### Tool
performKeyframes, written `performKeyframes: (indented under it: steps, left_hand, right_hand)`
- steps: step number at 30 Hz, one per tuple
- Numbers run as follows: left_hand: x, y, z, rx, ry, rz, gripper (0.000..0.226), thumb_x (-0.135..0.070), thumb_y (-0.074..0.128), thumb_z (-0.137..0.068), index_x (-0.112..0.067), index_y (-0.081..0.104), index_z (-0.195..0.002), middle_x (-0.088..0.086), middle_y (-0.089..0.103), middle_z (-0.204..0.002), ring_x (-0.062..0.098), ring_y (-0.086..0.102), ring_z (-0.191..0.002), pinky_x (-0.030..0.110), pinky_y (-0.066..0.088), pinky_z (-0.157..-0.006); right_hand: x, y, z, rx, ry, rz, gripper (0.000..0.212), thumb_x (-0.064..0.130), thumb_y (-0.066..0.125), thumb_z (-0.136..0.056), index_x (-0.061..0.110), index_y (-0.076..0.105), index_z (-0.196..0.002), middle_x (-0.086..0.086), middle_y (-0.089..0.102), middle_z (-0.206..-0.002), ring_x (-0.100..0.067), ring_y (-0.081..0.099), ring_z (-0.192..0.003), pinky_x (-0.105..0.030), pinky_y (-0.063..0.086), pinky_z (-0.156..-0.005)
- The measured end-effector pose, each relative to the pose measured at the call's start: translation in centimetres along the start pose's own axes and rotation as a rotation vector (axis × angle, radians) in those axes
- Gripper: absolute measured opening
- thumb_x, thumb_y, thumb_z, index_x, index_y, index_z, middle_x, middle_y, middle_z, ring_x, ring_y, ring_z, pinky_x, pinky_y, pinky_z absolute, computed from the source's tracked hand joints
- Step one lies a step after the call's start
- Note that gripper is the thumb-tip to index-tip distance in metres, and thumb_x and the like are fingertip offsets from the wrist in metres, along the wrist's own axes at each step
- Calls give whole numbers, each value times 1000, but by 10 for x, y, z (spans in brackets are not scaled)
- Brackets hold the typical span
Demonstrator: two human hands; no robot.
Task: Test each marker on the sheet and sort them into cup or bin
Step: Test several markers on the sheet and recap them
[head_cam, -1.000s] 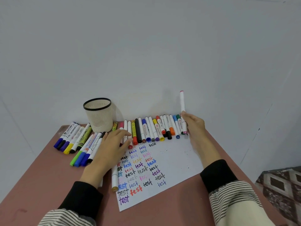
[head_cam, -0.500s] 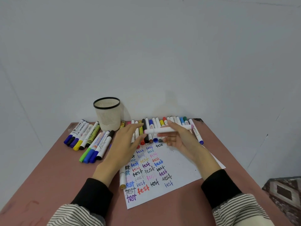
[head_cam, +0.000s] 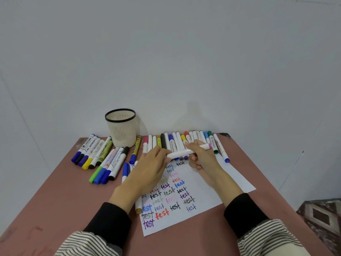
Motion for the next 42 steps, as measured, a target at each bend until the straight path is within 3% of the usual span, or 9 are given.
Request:
performKeyframes:
  steps: [5, 12, 17, 23, 27, 33, 36, 38, 42]
  left_hand:
    - [3, 9, 1, 125, -100, 46, 28, -38, 31, -103, -20, 50, -113, -5, 50, -93, 11, 46, -83, 26, 40, -74]
    - [0, -2, -3, 74, -69, -123, 24, -41, 34, -102, -20, 41, -92, -8, 43, -75, 14, 42, -68, 23, 26, -55]
    - [-8, -5, -1, 4, 64, -261, 42, -57, 17, -99, -24, 40, -84, -6, 36, -56, 14, 31, -53, 28, 24, -61]
    - [-14, -7, 2, -23, 80, -244, 47, -64, 9, -92, -29, 39, -90, -8, 32, -53, 11, 31, -54, 20, 16, -53]
    - [-9, -3, 1, 22, 35, -233, 39, -62, 19, -93, -30, 42, -96, -6, 36, -55, 8, 33, -52, 21, 20, -51]
    - [-2, -6, 3, -65, 44, -229, 64, -71, 8, -89, -27, 53, -100, -5, 39, -53, 10, 39, -51, 21, 21, -48]
    - [-2, -8, 4, -105, 58, -225, 73, -74, 3, -88, -24, 55, -97, -7, 42, -55, 16, 46, -55, 19, 17, -51]
    - [-6, -10, 3, -101, 61, -200, 66, -72, 12, -90, -22, 54, -97, -8, 42, -57, 19, 48, -58, 18, 17, -53]
    - [3, -9, 0, -48, -73, 25, 33, -52, 37, -95, -25, 48, -110, -9, 49, -75, 7, 46, -66, 19, 27, -55]
  right_hand:
    - [-5, 1, -2, 10, 61, -116, 27, 5, 54, -93, 14, 45, -70, -1, 33, -47, -7, 23, -35, -18, 16, -33]
    - [-3, 9, 0, 35, 58, -128, 28, 4, 49, -94, 14, 43, -68, -1, 33, -46, -6, 22, -35, -17, 16, -33]
    - [-5, 8, 0, 60, 90, -155, 30, 4, 46, -95, 14, 41, -67, 0, 30, -45, -6, 21, -34, -17, 15, -32]
    - [-3, 6, 1, 83, 103, -137, 31, 5, 45, -94, 14, 42, -65, 1, 29, -44, -7, 21, -34, -18, 15, -33]
    - [-1, 5, 2, 80, 104, -130, 30, 5, 44, -94, 14, 41, -65, 1, 29, -44, -6, 21, -34, -18, 14, -33]
    - [0, 5, 2, 56, 59, -106, 24, 8, 52, -95, 13, 45, -72, 1, 30, -45, -6, 21, -34, -17, 16, -32]
    - [-3, 7, 2, 47, 75, -77, 21, 23, 63, -92, 14, 51, -77, 2, 31, -45, -6, 21, -32, -17, 16, -32]
    - [-5, 10, 4, 72, 88, -15, 25, 32, 64, -91, 14, 54, -77, 3, 34, -45, -6, 23, -33, -17, 17, -33]
    - [1, 10, 5, 65, 27, -60, 27, 33, 56, -95, 11, 60, -80, 3, 38, -46, -7, 28, -37, -18, 21, -38]
Point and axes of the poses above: each hand's wrist, its own z-axis away from the middle knuckle, its own y-axis out of the palm, x = y × z, the point moved 8 cm from there along -z, towards the middle knuckle
